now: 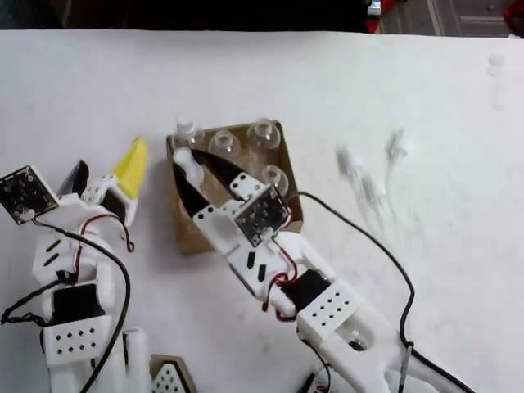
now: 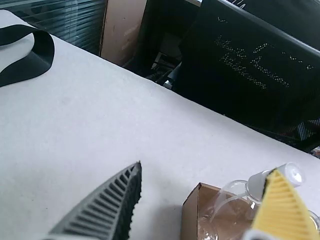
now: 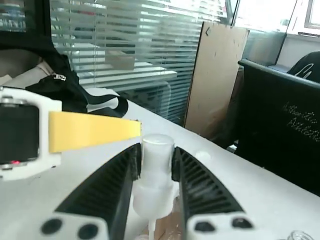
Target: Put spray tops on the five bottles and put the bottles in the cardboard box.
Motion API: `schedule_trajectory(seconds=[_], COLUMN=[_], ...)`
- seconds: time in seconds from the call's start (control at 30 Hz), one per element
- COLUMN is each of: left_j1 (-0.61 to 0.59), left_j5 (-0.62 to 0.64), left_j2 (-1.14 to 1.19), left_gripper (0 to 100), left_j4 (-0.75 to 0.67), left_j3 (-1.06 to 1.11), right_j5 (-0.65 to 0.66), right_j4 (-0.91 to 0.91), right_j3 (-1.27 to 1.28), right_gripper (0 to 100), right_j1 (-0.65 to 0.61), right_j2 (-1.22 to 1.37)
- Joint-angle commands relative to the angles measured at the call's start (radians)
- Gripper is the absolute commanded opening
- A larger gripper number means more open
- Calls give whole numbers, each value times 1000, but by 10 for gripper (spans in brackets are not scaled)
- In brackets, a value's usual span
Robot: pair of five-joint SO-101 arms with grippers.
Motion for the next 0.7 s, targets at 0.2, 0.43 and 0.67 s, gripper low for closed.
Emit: schedule_trajectory(seconds=[0.2, 0.43, 0.67], left_j1=[-12, -12, -12], left_j5=[11, 11, 11], left_j2=[-12, -12, -12], left_gripper=[357, 357, 357], left_j4=[-29, -29, -29], left_j3=[-12, -12, -12], right_j5=[-9, -9, -77], right_j4=[-67, -128, -168], right_j3=[12, 20, 21], right_gripper=[18, 18, 18], right_j1=[-7, -7, -4], right_j2=[12, 87, 156])
